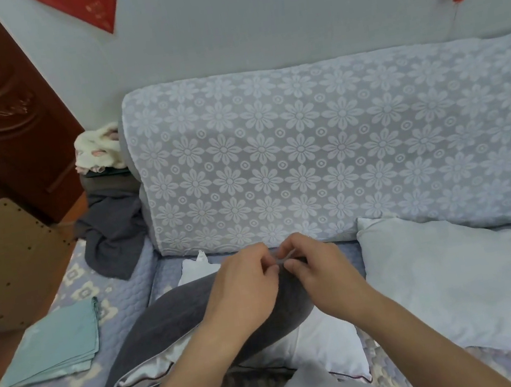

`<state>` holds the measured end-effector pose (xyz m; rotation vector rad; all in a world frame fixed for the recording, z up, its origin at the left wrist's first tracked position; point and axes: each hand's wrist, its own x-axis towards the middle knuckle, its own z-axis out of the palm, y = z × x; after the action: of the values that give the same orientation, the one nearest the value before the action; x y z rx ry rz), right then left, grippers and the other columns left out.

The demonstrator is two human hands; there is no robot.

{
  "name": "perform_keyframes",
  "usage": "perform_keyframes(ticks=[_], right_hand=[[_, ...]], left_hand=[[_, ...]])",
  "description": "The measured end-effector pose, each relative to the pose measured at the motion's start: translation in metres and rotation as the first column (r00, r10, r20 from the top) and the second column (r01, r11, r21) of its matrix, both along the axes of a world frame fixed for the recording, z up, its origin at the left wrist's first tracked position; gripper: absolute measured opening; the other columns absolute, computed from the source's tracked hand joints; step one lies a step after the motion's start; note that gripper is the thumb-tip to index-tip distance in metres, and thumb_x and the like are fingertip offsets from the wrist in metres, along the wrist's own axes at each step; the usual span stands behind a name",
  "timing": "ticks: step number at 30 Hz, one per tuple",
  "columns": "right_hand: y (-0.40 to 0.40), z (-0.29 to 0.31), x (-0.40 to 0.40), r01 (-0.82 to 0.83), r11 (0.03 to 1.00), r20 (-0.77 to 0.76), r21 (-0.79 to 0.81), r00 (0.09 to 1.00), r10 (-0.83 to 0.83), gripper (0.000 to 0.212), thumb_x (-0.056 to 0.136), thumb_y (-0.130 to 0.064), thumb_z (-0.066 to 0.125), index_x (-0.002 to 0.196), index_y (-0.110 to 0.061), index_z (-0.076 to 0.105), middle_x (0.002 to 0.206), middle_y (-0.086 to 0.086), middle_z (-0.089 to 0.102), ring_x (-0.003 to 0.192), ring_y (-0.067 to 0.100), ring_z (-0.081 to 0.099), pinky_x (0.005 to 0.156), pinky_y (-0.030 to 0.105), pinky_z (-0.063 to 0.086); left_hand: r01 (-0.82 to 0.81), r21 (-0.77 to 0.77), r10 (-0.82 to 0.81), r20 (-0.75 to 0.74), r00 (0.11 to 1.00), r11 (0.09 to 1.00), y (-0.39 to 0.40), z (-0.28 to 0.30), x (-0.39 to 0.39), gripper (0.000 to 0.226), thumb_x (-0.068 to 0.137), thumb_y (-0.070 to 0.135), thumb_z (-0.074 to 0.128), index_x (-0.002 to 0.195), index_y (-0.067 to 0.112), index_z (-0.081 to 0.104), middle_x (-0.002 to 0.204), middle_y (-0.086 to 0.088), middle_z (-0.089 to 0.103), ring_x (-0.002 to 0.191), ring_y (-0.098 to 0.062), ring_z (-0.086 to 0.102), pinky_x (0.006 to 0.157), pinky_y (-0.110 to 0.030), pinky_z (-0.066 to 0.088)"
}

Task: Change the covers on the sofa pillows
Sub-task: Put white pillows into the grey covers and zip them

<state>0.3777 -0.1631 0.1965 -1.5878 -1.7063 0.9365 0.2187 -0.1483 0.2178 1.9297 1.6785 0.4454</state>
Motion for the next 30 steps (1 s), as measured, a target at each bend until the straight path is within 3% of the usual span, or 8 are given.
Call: perform_keyframes(ticks=[2, 7, 10, 12, 17, 25, 28, 30], right_hand=[[-0.001, 0.0, -0.003, 0.05, 0.999, 0.017, -0.006, 0.999, -0.05, 0.016, 0.097, -0.014, 0.057, 0.095, -0.03, 0.061, 0.086, -0.012, 0.067, 0.086, 0.003, 0.062, 0.08, 0.029, 0.05], [-0.006, -0.002, -0.017, 0.037, 0.998, 0.168, 0.051, 0.985, -0.045, 0.015, 0.097, -0.016, 0.054, 0.094, -0.03, 0.056, 0.082, -0.011, 0.065, 0.081, 0.009, 0.059, 0.075, 0.035, 0.049], [-0.008, -0.004, -0.021, 0.046, 0.996, 0.191, 0.082, 0.98, -0.06, 0.016, 0.097, -0.016, 0.053, 0.093, -0.031, 0.053, 0.08, -0.011, 0.065, 0.08, 0.013, 0.059, 0.074, 0.039, 0.049], [-0.009, -0.004, -0.023, 0.097, 0.992, 0.161, 0.085, 0.981, -0.11, 0.015, 0.097, -0.015, 0.053, 0.093, -0.03, 0.054, 0.08, -0.011, 0.065, 0.08, 0.014, 0.06, 0.074, 0.04, 0.049], [-0.006, -0.005, -0.022, 0.269, 0.961, 0.084, 0.06, 0.958, -0.273, 0.015, 0.096, -0.014, 0.055, 0.091, -0.028, 0.055, 0.076, -0.007, 0.066, 0.078, 0.015, 0.06, 0.074, 0.041, 0.049], [0.001, 0.005, -0.013, 0.447, 0.893, -0.028, 0.047, 0.895, -0.446, 0.014, 0.097, -0.015, 0.056, 0.092, -0.027, 0.057, 0.079, -0.012, 0.065, 0.078, 0.006, 0.059, 0.068, 0.031, 0.036], [0.003, 0.018, -0.004, 0.522, 0.852, -0.127, 0.053, 0.849, -0.512, 0.012, 0.097, -0.013, 0.057, 0.094, -0.024, 0.06, 0.08, -0.015, 0.064, 0.077, -0.003, 0.057, 0.071, 0.029, 0.039], [0.004, 0.029, 0.003, 0.568, 0.818, -0.199, 0.092, 0.815, -0.544, 0.013, 0.097, -0.013, 0.057, 0.094, -0.025, 0.06, 0.081, -0.015, 0.064, 0.077, -0.006, 0.058, 0.073, 0.021, 0.043]], left_hand=[[-0.069, -0.152, 0.088, 0.12, 0.989, 0.986, 0.002, -0.003, -0.005, 0.014, 0.091, 0.029, 0.063, 0.077, 0.028, 0.063, 0.073, 0.007, 0.07, 0.074, -0.012, 0.069, 0.075, -0.045, 0.058], [-0.144, -0.293, 0.187, 0.127, 0.974, 0.945, -0.002, -0.012, 0.0, 0.013, 0.089, 0.029, 0.052, 0.078, 0.024, 0.058, 0.07, 0.002, 0.066, 0.071, -0.023, 0.066, 0.072, -0.046, 0.057], [-0.208, -0.389, 0.341, 0.312, 0.887, 0.897, -0.004, -0.018, -0.002, 0.012, 0.081, 0.026, 0.06, 0.071, 0.02, 0.057, 0.052, 0.009, 0.053, 0.056, -0.02, 0.049, 0.058, -0.039, 0.039], [-0.242, -0.44, 0.425, 0.385, 0.819, 0.865, -0.01, -0.022, -0.004, 0.012, 0.08, 0.027, 0.062, 0.071, 0.021, 0.057, 0.047, 0.012, 0.049, 0.053, -0.017, 0.042, 0.057, -0.035, 0.032], [-0.31, -0.469, 0.493, 0.338, 0.802, 0.827, -0.018, -0.036, -0.012, 0.016, 0.089, 0.023, 0.065, 0.075, 0.019, 0.059, 0.05, 0.01, 0.051, 0.054, -0.016, 0.044, 0.058, -0.033, 0.033], [-0.398, -0.326, 0.472, 0.192, 0.86, 0.858, -0.023, -0.038, -0.021, 0.015, 0.096, 0.025, 0.061, 0.082, 0.018, 0.062, 0.078, 0.002, 0.064, 0.076, -0.016, 0.059, 0.064, -0.032, 0.042], [-0.409, -0.235, 0.455, 0.195, 0.869, 0.882, -0.024, -0.034, -0.024, 0.017, 0.096, 0.027, 0.061, 0.081, 0.021, 0.059, 0.074, 0.004, 0.061, 0.074, -0.017, 0.059, 0.071, -0.038, 0.049], [-0.394, -0.119, 0.411, 0.244, 0.878, 0.911, -0.025, -0.021, -0.021, 0.017, 0.097, 0.026, 0.061, 0.08, 0.023, 0.058, 0.07, 0.007, 0.058, 0.07, -0.013, 0.057, 0.068, -0.036, 0.047]])
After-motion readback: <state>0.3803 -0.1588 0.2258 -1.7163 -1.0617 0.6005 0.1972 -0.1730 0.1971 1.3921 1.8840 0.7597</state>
